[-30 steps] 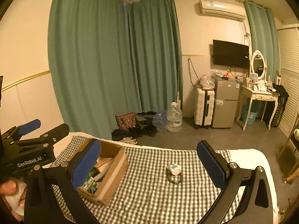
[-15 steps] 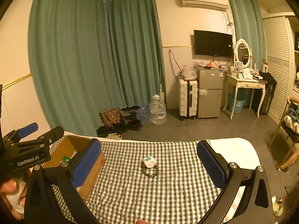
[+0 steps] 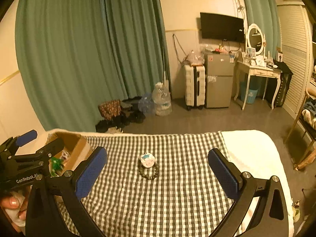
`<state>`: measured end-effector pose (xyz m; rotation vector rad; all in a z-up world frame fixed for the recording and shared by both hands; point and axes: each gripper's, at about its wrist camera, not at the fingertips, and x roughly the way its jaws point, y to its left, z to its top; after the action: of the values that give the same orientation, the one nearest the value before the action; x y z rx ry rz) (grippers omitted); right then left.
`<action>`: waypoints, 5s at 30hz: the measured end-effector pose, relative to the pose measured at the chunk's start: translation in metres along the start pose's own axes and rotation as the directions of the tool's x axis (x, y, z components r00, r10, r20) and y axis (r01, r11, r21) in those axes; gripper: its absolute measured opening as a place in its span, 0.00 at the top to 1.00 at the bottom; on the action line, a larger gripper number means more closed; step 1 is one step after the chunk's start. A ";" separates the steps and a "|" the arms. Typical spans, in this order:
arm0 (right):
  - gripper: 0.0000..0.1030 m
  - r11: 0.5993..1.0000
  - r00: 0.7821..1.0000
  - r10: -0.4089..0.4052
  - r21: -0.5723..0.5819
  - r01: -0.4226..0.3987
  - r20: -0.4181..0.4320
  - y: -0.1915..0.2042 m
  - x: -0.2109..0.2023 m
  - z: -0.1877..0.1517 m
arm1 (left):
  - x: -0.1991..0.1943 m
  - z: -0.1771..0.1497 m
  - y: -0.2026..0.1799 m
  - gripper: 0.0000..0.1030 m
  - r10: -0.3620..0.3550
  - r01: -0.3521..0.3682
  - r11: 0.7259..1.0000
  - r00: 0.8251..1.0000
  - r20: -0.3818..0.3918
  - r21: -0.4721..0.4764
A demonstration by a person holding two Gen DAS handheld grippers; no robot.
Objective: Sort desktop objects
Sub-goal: 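Move both tools back over the white toy and bead bracelet, then grasp the white star toy with the right tool while the left tool grasps the bead bracelet, then lift the white toy and bead bracelet and carry both toward the cardboard box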
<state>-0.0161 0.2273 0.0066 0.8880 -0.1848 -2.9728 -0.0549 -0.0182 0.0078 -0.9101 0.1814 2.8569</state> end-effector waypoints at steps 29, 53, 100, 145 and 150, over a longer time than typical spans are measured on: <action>0.13 0.994 0.956 0.063 -0.064 -0.085 -0.286 0.017 0.242 -0.062 | 0.212 -0.079 0.002 0.00 -0.053 0.078 0.994 0.951 -0.303 0.072; 0.52 0.993 0.931 0.114 0.022 -0.114 -0.345 -0.015 0.292 -0.092 | 0.280 -0.093 -0.050 0.00 -0.196 0.215 0.976 0.902 -0.385 0.007; 0.52 0.970 0.985 0.095 0.235 -0.060 -0.144 -0.082 0.123 -0.061 | 0.159 -0.038 -0.067 0.90 -0.215 0.211 0.977 0.957 -0.195 -0.042; 0.52 0.993 0.991 0.102 -0.075 -0.095 0.088 0.106 -0.058 0.006 | -0.051 -0.006 0.074 0.90 -0.051 0.058 0.995 0.995 0.086 -0.080; 0.52 0.988 0.986 0.141 -0.083 -0.134 0.087 0.130 -0.046 0.007 | -0.048 -0.007 0.102 0.90 -0.023 0.032 0.994 0.996 0.086 -0.105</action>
<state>0.0184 0.1022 0.0540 0.6998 -0.1280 -2.8732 -0.0292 -0.1243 0.0378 -0.8002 0.0077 2.8965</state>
